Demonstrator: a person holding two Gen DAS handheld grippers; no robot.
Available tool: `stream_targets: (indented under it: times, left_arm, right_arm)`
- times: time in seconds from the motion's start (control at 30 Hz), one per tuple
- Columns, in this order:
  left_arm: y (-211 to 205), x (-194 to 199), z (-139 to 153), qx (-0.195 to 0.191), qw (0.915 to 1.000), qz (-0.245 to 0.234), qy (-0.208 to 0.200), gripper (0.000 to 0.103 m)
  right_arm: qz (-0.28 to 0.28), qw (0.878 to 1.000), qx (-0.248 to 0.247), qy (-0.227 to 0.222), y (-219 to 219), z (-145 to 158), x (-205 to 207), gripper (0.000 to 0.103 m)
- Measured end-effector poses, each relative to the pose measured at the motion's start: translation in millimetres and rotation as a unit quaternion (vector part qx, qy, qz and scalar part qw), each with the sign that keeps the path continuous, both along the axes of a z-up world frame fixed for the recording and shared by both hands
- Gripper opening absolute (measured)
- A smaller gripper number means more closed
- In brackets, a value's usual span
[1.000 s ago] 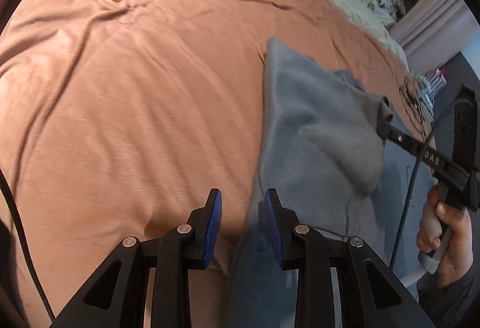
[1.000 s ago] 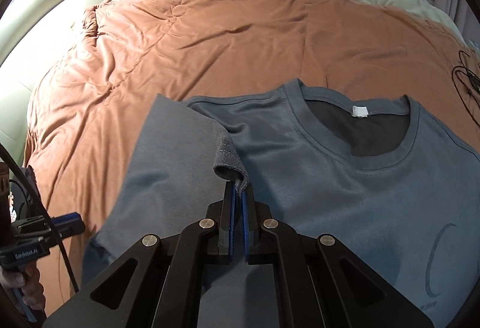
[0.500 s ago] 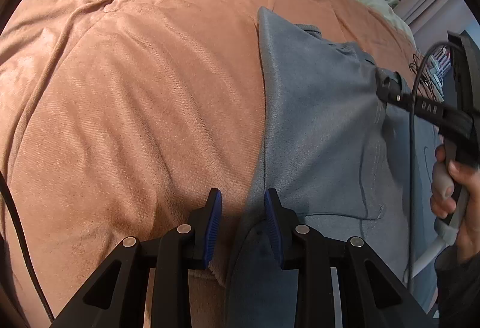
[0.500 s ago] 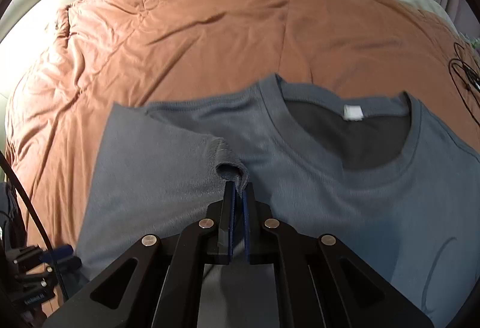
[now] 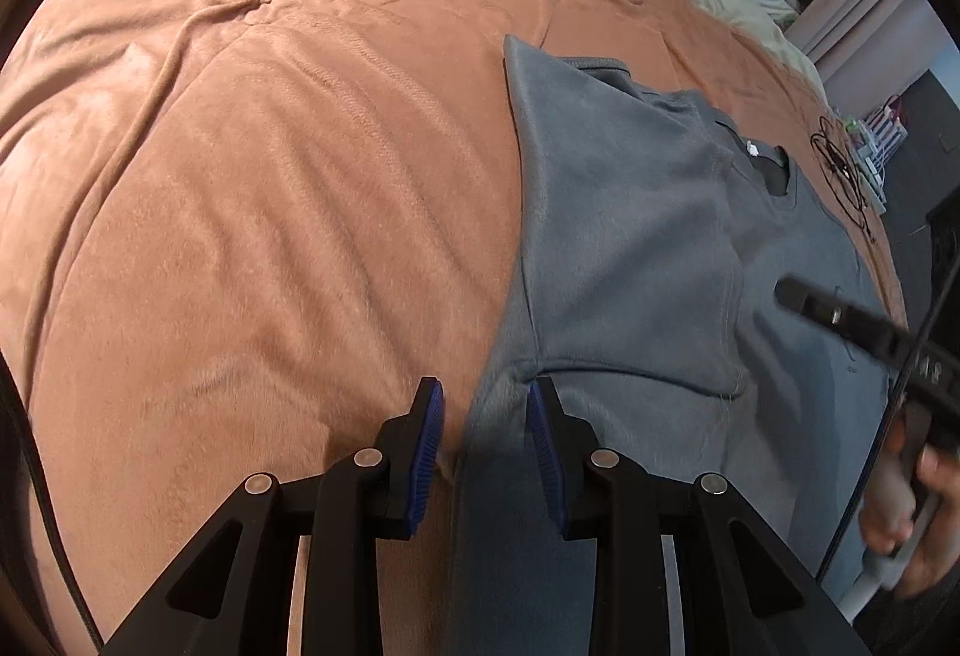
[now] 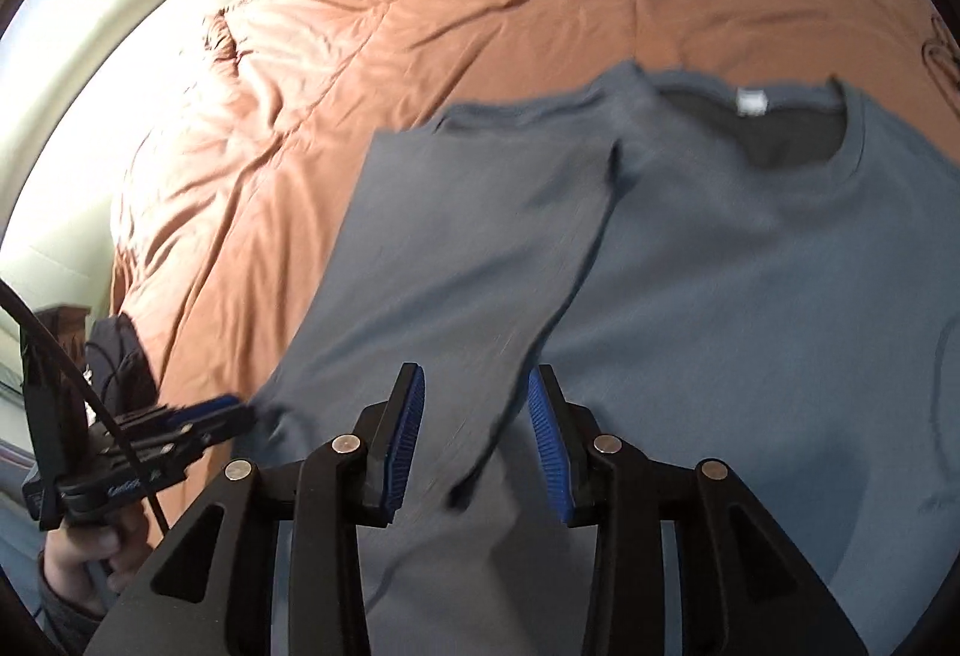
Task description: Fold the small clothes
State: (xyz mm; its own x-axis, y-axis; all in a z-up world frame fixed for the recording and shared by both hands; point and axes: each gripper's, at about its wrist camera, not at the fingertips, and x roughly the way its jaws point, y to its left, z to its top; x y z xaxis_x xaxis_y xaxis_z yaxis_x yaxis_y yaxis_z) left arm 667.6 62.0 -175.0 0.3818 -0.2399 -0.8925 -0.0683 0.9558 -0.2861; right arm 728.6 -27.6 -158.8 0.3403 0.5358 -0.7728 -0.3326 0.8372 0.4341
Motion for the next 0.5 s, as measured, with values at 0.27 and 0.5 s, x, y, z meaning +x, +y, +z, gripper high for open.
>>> stream_targets:
  times: [0.27,0.5]
  left_arm:
    - [-10,3,-8,0.009,0.9999,-0.011,-0.004,0.032]
    - [0,11,-18,0.006,0.9999,0.0,-0.009,0.032]
  right_arm:
    - [-0.021,0.999,0.004,0.046,13,-28,-5,0.017]
    - [-0.03,0.998,0.003,0.049,19,-23,-17,0.001]
